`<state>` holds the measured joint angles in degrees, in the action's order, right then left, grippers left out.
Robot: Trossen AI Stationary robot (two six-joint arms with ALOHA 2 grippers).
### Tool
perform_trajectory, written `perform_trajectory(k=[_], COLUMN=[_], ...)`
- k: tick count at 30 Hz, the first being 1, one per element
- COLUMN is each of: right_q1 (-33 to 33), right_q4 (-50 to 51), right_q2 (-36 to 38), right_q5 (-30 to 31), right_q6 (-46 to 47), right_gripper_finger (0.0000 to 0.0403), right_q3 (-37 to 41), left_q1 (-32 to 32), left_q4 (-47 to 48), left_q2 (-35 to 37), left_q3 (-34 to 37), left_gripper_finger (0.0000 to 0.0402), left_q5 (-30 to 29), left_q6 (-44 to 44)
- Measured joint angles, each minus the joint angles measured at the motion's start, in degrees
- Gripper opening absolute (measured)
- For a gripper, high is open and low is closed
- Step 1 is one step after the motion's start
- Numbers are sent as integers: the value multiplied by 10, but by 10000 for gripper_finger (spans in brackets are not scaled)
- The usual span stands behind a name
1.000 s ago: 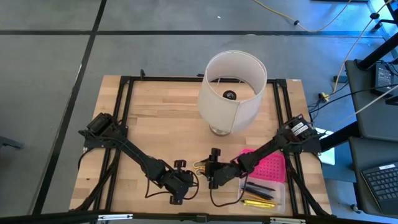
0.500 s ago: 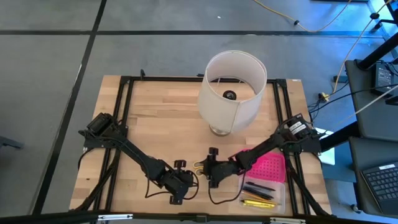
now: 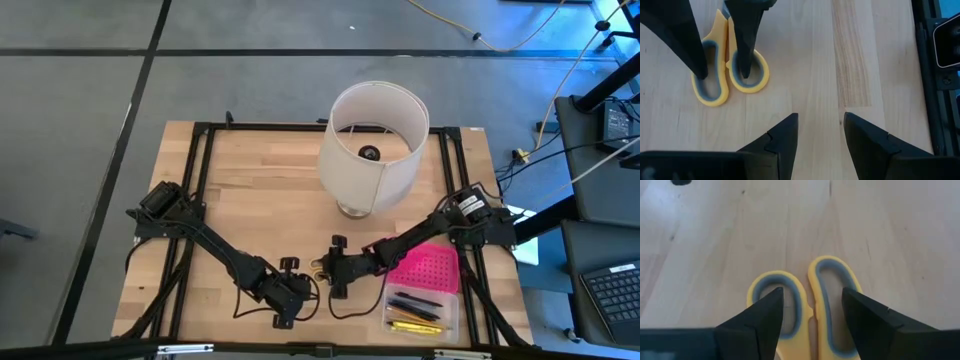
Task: Pick & place school supplies into a supply box
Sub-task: Put the yellow scissors into the supply box
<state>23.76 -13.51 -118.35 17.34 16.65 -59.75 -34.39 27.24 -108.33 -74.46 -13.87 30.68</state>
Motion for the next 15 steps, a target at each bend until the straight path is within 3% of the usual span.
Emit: perform_trajectory(k=[15], right_q1=[19], right_q4=[64], right_q2=[4], right_q5=[-2], right_q6=[31], right_gripper_finger=[208], right_q3=[-2], left_q1=[0], left_q4=[0], left_q2=[0], left_q3=[0], left_gripper_finger=[152], left_q5=[-2], left_q6=[0])
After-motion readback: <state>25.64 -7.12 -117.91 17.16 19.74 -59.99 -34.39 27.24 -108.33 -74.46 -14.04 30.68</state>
